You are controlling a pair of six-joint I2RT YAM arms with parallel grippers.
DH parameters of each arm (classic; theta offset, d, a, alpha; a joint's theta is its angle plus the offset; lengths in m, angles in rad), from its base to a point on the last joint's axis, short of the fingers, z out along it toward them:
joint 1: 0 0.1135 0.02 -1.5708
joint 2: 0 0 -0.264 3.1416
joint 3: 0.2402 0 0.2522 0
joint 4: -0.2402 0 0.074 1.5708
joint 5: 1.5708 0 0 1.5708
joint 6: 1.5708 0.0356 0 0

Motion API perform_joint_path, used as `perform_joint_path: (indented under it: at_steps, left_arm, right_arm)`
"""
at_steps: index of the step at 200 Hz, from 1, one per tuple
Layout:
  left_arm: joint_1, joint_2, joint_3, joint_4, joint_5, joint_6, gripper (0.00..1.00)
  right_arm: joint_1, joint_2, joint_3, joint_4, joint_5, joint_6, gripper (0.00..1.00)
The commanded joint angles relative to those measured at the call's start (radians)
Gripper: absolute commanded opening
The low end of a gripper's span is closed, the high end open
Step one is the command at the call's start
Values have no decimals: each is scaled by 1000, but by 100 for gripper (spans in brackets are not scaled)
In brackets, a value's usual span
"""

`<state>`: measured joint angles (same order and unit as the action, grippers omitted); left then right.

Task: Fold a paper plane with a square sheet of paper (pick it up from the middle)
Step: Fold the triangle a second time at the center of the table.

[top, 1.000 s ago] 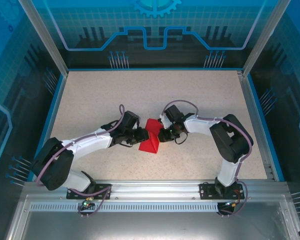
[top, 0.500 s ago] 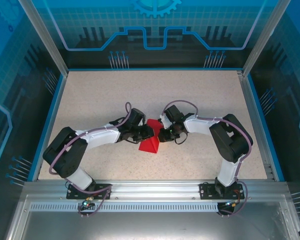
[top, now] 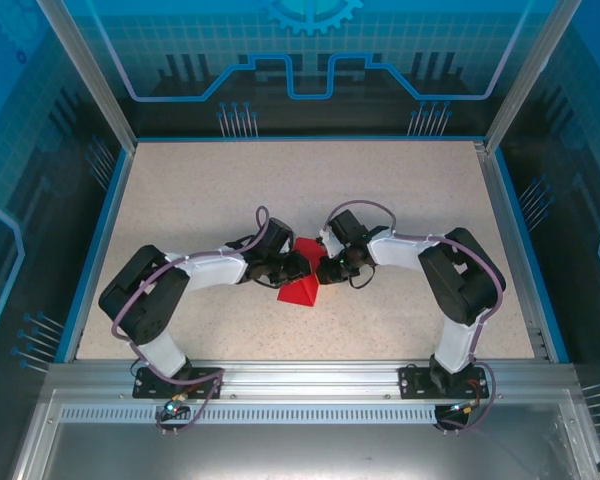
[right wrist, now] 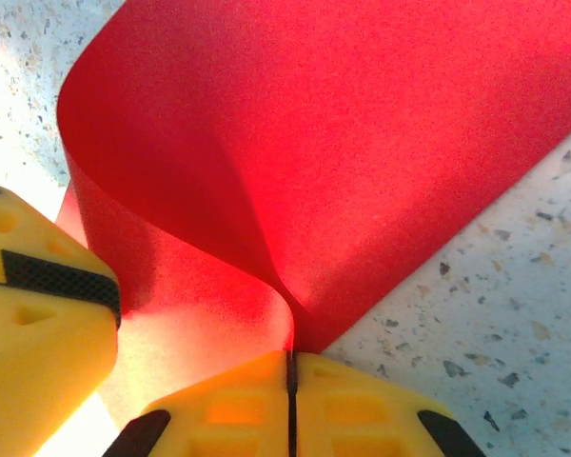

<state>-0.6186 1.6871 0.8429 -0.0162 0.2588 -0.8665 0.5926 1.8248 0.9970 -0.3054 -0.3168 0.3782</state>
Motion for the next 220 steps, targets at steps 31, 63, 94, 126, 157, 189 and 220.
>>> perform_joint_path:
  at_steps: [31, 63, 94, 126, 157, 189, 220]
  left_arm:
    - [-8, 54, 7, 20, -6, -12, 17]
    - [-8, 69, -6, 20, -19, -17, 16]
    - [-7, 64, -31, 29, -34, -22, 16]
    - [-9, 53, -55, 40, -53, -26, 16]
    - [-8, 74, -66, 64, -45, -33, 16]
    - [-10, 86, -77, 78, -39, -35, 15]
    - [-11, 81, -85, 80, -37, -28, 15]
  right_arm:
    - [-13, 37, 18, -15, 8, 11, 8]
    - [-13, 40, 20, -12, 5, 16, 8]
    - [-13, 33, 20, -5, -18, 22, 8]
    - [-13, 33, 29, -16, -12, 19, 8]
    - [-13, 33, 21, -17, -11, 23, 9]
    - [-13, -10, 13, -23, 0, 35, 16]
    - [-20, -121, -30, -12, 21, 64, 30]
